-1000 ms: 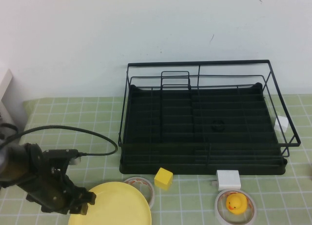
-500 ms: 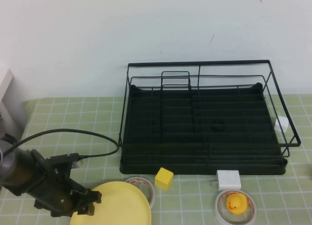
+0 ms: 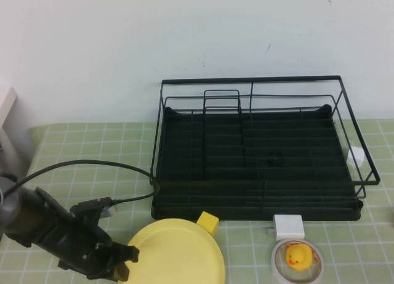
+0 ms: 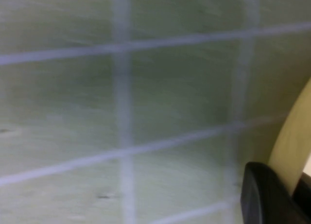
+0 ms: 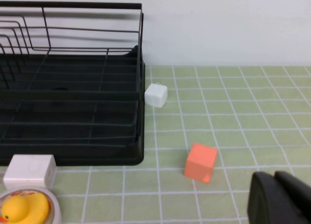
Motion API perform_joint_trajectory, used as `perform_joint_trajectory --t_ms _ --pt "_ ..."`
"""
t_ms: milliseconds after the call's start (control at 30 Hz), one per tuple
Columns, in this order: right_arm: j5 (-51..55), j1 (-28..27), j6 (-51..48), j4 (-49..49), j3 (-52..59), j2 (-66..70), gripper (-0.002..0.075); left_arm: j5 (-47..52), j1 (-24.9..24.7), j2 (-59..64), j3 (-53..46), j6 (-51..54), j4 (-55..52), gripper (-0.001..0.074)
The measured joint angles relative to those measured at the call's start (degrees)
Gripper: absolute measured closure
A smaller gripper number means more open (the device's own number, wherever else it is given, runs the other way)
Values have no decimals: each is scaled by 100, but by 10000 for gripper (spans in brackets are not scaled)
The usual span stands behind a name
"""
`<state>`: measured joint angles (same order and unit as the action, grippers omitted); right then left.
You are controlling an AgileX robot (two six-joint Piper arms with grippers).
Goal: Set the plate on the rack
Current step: Pick up the plate from the table
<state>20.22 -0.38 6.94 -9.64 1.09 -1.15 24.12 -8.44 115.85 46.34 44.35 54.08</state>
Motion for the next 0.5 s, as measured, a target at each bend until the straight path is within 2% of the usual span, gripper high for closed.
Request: perform_joint_trajectory --t_ms 200,500 --pt "0 0 0 0 0 0 728 633 0 -429 0 627 209 731" --pt "0 0 0 0 0 0 728 1000 0 -1306 0 850 198 731"
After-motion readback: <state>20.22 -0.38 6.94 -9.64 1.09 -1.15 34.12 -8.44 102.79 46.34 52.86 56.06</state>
